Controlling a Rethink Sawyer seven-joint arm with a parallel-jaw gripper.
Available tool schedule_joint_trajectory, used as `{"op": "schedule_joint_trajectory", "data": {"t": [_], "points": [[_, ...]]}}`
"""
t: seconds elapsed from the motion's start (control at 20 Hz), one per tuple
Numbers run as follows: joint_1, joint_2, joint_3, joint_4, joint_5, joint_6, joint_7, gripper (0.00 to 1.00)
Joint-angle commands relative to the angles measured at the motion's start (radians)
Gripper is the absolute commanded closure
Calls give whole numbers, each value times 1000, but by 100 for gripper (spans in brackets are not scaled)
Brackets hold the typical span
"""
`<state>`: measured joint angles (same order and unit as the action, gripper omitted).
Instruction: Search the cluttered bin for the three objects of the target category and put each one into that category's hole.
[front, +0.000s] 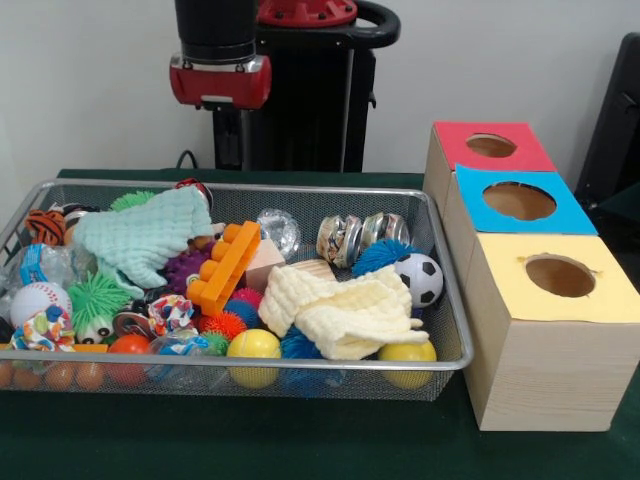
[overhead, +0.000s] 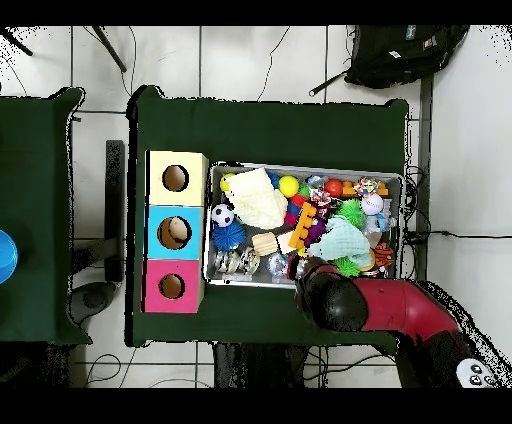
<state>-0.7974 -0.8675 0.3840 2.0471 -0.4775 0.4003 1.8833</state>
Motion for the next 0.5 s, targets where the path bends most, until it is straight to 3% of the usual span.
{"op": "schedule_joint_trajectory", "data": {"t": [0.05, 0.5], "points": [[-68, 58, 133, -129, -85, 148, -280, 100], [-149, 72, 201, -165, -118, 215, -311, 100]]}}
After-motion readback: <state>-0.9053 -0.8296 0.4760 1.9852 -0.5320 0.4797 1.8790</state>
